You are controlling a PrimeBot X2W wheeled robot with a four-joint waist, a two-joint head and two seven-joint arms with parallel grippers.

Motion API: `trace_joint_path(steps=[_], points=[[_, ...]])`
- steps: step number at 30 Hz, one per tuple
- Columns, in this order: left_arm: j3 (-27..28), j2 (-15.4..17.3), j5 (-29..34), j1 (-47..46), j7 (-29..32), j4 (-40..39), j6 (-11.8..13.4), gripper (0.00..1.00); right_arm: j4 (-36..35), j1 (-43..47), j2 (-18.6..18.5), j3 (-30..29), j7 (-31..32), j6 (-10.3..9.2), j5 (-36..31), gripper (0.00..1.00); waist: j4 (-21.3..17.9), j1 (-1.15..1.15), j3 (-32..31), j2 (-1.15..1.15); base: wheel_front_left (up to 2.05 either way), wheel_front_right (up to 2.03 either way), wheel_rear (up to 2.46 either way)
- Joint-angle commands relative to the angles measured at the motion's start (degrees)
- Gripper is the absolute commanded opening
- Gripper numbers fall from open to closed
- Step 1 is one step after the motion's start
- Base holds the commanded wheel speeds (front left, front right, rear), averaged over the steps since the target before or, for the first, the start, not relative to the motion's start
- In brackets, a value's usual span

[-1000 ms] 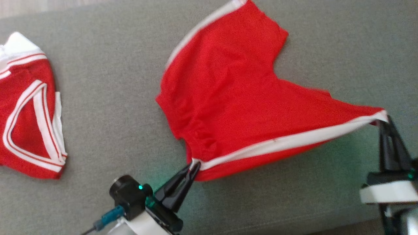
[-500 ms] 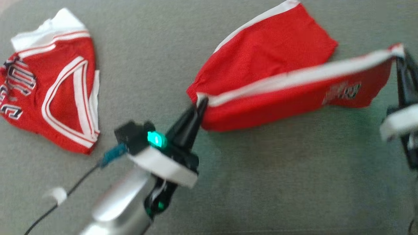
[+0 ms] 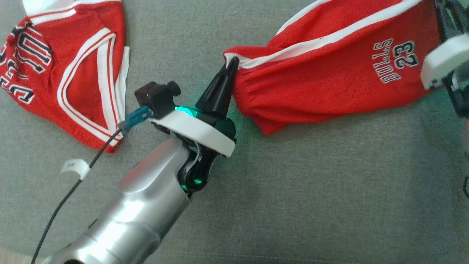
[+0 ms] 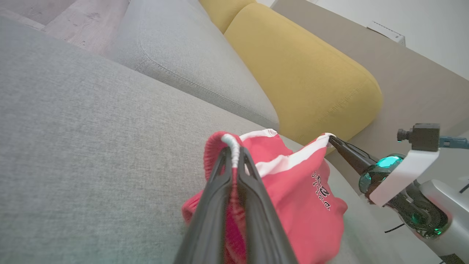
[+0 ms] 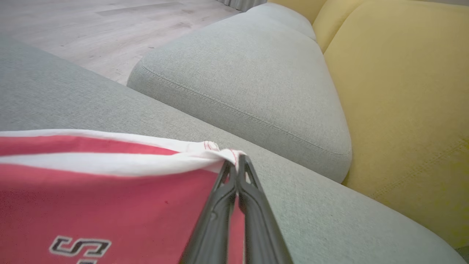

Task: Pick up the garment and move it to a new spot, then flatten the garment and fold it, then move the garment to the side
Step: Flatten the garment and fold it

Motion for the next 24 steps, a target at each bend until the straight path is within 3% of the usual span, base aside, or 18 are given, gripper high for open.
trace_joint_path(steps=[1,9,10,11,12,16,19,24], points=[[1.2,0.7,-0.4,-1.9,-0.4,-1.1,0.1,0.0,-0.6,-1.8,-0.8,1.0,-0.9,-0.04,-0.4,0.0,0.6,-0.01,1.0,0.0,0.0,0.0,0.0],[0.6,0.9,-1.8,-4.0,-0.6,0.1,0.1,0.0,10.3,-10.3,1.4,3.7,-6.3,-0.04,-2.3,0.02,0.9,-0.01,2.9,0.0,0.0,0.0,0.0],[1.1,0.8,-1.7,-4.0,-0.6,0.1,0.1,0.0,11.4,-11.0,1.6,3.5,-7.1,-0.04,-2.5,0.48,0.9,-0.01,3.0,0.0,0.0,0.0,0.0],[1.9,0.8,-1.4,-4.0,-0.6,0.0,0.1,0.27,12.3,-11.7,1.9,3.0,-8.1,-0.04,-2.8,1.0,1.0,-0.01,3.1,0.0,0.0,0.0,0.0],[2.7,0.6,-1.0,-3.7,-0.6,-0.1,0.1,1.0,13.1,-12.2,2.3,2.4,-9.4,-0.04,-2.8,1.0,1.1,-0.01,3.1,0.0,0.0,0.0,0.0],[5.9,0.0,1.3,-1.5,-0.6,-0.4,0.1,1.0,17.0,-12.0,3.7,1.6,-13.2,-0.04,0.1,1.0,1.6,-0.01,2.1,0.0,0.0,0.0,0.0],[8.8,-0.4,5.1,1.1,-0.6,-0.2,0.1,1.0,20.0,-10.5,2.7,3.9,-13.7,-0.04,3.6,1.0,2.4,-0.01,0.9,0.0,0.0,0.0,0.0],[15.9,-1.3,18.7,6.9,-0.6,-4.6,2.5,1.0,24.2,-8.1,-1.1,4.9,-11.3,-0.04,13.2,1.0,4.7,-0.01,-0.5,0.0,0.0,0.0,0.0]])
